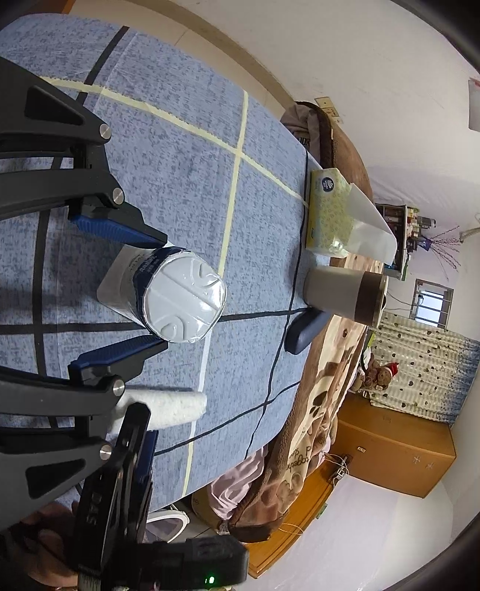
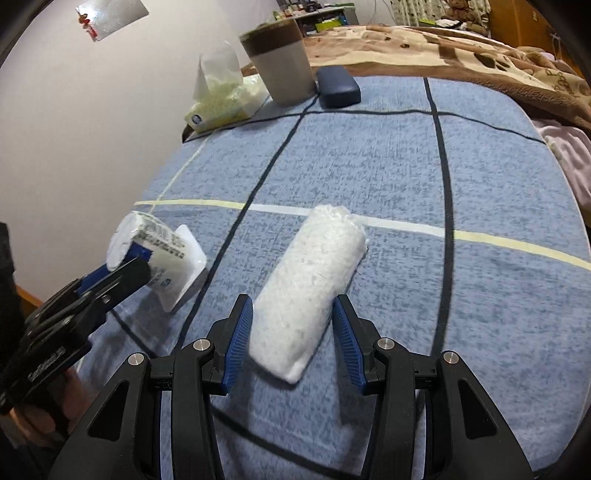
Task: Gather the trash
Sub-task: 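Grasp the white cup with the left tool while the right tool grasps the white foam roll, then carry the white cup and foam roll over the wastebasket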
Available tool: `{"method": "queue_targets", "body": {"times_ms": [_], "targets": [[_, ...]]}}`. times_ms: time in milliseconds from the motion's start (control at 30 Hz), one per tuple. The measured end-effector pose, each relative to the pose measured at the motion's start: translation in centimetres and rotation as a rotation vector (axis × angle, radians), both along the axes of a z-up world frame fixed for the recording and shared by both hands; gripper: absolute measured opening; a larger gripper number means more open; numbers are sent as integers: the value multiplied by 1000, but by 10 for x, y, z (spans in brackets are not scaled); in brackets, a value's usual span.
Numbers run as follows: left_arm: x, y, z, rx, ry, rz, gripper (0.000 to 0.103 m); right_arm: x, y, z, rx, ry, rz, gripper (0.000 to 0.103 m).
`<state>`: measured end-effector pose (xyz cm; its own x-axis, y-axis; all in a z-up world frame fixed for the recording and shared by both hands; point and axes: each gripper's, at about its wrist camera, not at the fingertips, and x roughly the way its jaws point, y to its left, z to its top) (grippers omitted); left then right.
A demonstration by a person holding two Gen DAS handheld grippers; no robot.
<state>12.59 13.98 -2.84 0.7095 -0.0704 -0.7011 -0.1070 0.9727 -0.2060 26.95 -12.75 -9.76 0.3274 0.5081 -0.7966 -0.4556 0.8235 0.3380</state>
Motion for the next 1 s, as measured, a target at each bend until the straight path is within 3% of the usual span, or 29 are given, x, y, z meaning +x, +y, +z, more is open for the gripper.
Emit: {"method": "queue_targets", "body": {"times_ms": [33,67,167,533,1000], "targets": [[0,0,0,-1,1,-1,49,-1,-1,1,0,-10,-4,43],[0,1,0,-2,2,-2,49,-3,-1,2,-1,-19,-6,29],[0,0,0,-2,2,-5,49,-6,-7,8,8,-34,-11,23],[-10,-31,15,4,-21,-56,49,-27,-56,28,19,-92,-68,21],[-4,-140,38,12,-45,-274,49,-50,-175,28,-2,-98,-336,21]]}}
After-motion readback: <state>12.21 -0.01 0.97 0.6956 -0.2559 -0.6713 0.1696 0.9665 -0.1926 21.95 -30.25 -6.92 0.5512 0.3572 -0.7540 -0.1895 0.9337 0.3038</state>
